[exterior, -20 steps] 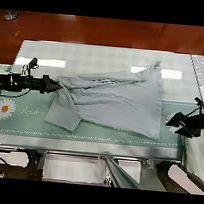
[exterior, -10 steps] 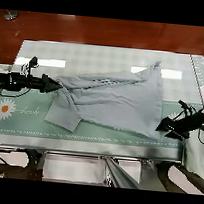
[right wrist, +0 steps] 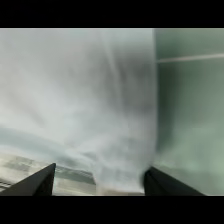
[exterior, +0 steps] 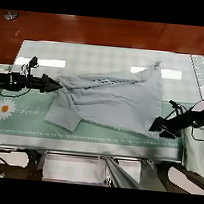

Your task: Fold the shirts.

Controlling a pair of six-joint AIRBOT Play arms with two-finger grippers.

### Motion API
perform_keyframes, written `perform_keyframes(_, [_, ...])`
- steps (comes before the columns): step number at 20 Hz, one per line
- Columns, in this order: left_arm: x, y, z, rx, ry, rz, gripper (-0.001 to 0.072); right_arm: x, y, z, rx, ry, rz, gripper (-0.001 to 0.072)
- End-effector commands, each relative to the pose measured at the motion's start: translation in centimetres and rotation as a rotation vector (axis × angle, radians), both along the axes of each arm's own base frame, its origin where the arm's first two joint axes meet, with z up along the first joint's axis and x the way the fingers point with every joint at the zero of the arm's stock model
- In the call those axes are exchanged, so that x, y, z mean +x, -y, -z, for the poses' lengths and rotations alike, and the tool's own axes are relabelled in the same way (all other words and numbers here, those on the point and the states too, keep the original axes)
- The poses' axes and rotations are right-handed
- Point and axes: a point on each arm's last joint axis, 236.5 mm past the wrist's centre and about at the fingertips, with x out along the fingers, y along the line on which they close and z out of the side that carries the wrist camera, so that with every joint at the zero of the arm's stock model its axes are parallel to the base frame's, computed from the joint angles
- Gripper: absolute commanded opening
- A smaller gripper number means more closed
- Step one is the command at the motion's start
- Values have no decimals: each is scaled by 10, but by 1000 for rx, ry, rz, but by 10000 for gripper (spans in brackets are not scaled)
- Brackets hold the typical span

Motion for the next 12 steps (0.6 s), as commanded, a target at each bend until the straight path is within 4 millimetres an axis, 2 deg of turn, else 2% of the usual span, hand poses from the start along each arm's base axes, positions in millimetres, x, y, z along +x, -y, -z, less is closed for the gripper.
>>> perform_keyframes(1, [1, 0, 0, 4, 3, -3, 23, 26, -11, 5, 40, 79, 67, 566])
perform_keyframes(2, [1, 0, 0, 4, 3, -3, 23, 29, -14, 3, 55, 93, 65, 409])
perform_keyframes(3, [1, 0, 0, 3, 3, -2, 22, 31, -19, 1, 82, 118, 42, 159])
perform_keyframes(4, [1, 0, 0, 3, 2, -2, 23, 35, -26, -4, 123, 151, 14, 23])
perform_keyframes(6, [2, 0, -3, -9, -20, -22, 22, 52, -33, -18, 168, 212, 7, 22])
perform_keyframes(7, [5, 1, -13, -18, -2, -16, 22, 67, -30, -31, 164, 257, -5, 22])
perform_keyframes(8, [11, 1, -32, -28, 46, -10, 22, 92, -24, -52, 146, 337, -16, 22])
perform_keyframes(9, [23, 1, -58, -32, 121, -15, 22, 120, -17, -81, 122, 432, -18, 22])
perform_keyframes(10, [40, -1, -99, -40, 231, -42, 22, 153, -9, -121, 88, 557, -19, 22])
perform_keyframes(11, [56, -2, -148, -54, 360, -77, 22, 183, -2, -168, 58, 685, -17, 22])
perform_keyframes(12, [69, -5, -206, -58, 508, -120, 22, 211, 5, -225, 22, 831, -14, 22])
